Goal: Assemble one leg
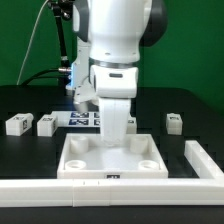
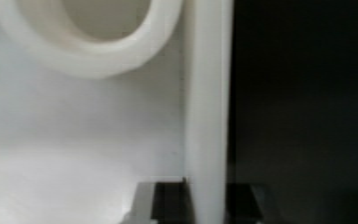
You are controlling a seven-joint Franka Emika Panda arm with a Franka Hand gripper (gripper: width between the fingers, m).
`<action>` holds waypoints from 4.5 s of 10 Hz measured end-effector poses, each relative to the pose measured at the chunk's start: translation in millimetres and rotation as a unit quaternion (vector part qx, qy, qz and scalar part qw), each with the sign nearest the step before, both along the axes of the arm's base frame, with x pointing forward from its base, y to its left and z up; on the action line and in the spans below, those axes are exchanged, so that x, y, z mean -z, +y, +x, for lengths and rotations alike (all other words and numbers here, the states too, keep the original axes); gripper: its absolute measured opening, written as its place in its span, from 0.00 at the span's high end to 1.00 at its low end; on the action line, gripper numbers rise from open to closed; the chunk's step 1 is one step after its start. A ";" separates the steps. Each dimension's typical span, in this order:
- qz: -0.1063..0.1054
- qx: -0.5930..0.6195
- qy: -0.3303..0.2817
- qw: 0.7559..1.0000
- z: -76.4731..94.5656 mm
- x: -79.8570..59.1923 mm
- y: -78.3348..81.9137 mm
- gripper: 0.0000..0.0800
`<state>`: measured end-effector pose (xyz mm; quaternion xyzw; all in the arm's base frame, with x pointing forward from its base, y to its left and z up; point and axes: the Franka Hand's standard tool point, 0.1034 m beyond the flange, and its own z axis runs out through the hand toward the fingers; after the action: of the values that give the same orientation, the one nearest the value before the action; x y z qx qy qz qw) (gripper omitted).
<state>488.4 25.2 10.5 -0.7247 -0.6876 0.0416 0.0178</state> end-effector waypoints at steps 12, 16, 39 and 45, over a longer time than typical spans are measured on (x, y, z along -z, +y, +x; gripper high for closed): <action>0.009 -0.033 0.003 0.999 12.1 -0.3 44.4 0.91; 0.009 -0.032 0.003 0.999 12.0 -0.1 43.7 0.68; -0.016 0.411 -0.018 0.911 -32.1 -45.4 65.3 0.19; -0.024 0.653 0.001 0.757 -40.3 -43.8 83.3 0.19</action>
Offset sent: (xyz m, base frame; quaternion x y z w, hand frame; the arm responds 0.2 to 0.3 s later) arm -0.0017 0.0298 0.0067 -0.0052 -0.0012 -0.0972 0.9952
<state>448.1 108.4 54.3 -0.9980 -0.0459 0.0368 0.0238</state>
